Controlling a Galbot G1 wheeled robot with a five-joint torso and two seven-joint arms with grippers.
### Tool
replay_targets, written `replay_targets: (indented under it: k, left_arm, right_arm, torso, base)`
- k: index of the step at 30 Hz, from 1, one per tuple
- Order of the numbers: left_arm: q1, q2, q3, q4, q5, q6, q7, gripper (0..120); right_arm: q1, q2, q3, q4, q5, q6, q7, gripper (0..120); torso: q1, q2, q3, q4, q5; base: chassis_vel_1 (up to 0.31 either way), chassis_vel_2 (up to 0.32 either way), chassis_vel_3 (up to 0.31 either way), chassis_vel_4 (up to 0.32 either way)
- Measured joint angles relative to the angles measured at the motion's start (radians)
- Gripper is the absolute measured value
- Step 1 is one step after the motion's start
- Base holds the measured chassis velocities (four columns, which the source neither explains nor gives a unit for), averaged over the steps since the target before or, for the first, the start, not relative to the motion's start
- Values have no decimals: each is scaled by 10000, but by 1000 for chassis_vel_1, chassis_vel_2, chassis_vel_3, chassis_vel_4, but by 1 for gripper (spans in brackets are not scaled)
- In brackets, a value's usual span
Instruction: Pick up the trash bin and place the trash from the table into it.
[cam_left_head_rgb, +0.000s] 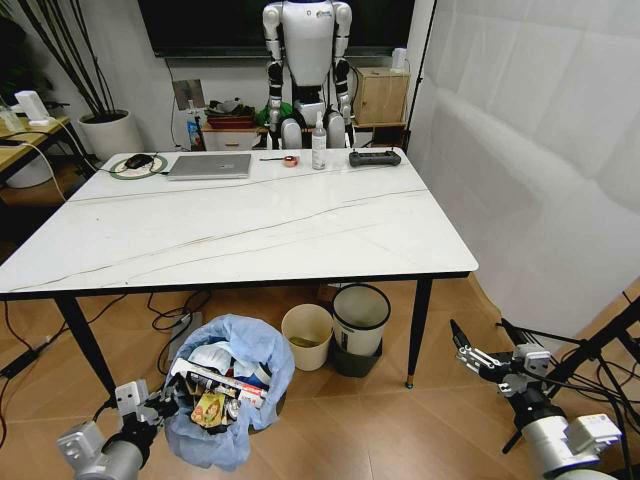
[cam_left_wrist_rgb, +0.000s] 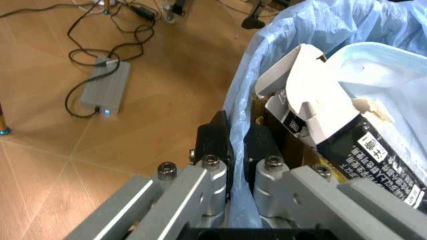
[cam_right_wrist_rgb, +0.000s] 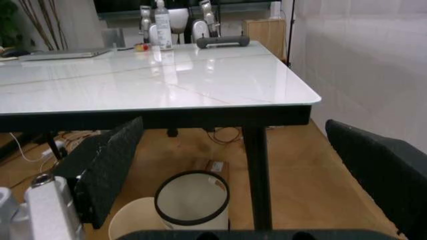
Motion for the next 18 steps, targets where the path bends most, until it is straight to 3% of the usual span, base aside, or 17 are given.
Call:
replay_targets:
  k: [9,18]
  left_arm:
    - [-194,-129,102,639,-127,211,-147,0]
    - [-997,-183,235,2146,147,192,206,0]
  right_arm:
    - [1,0,0,0,0,0,0,100]
    - [0,0,0,0,0,0,0,100]
  torso:
    - [-193,-441,-249,1,0]
    - [-387,-885,-499,1,0]
  base:
    - [0,0,0,0]
    - [0,0,0,0]
